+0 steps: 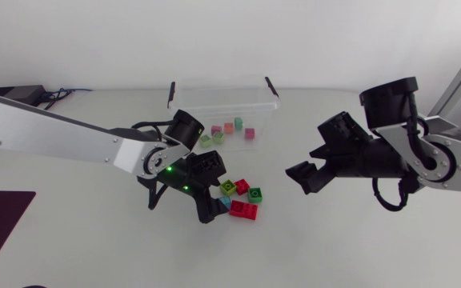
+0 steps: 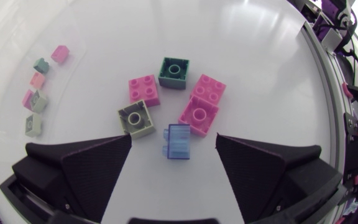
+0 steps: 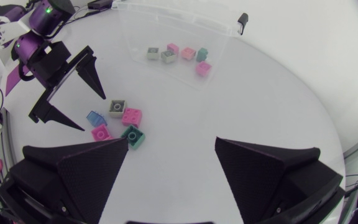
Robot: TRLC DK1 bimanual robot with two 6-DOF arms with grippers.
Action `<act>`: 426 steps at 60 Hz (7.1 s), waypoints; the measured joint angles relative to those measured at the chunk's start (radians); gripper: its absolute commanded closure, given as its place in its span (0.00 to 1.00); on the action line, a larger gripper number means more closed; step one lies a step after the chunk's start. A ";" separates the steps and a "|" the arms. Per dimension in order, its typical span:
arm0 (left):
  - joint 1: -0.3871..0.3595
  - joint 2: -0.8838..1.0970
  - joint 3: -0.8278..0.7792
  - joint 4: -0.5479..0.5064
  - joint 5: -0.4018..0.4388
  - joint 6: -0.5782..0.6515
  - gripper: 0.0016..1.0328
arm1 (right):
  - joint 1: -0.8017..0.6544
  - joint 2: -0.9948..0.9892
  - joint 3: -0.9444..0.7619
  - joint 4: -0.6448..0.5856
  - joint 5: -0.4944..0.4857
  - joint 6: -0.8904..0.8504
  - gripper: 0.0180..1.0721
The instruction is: Pick up the duplo bricks and place them in the container
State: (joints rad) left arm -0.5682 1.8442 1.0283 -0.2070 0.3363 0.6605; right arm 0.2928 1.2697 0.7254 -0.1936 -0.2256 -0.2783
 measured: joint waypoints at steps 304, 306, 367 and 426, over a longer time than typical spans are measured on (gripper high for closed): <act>0.006 0.154 0.225 -0.051 -0.114 -0.066 0.17 | 0.092 0.109 0.192 0.003 0.017 -0.084 0.05; 0.003 0.156 0.238 -0.070 -0.118 -0.066 0.18 | 0.091 0.095 0.166 0.004 0.015 -0.089 0.05; -0.035 0.305 0.459 -0.383 -0.204 -0.149 0.81 | 0.032 0.074 -0.048 0.040 -0.067 -0.214 0.05; 0.136 -0.051 0.421 -0.052 -0.199 -0.247 0.80 | 0.126 0.624 0.314 -0.038 -0.130 -0.441 0.36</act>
State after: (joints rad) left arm -0.4324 1.7927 1.4494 -0.2592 0.1371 0.4137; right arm 0.4183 1.8935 1.0397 -0.2317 -0.3557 -0.7197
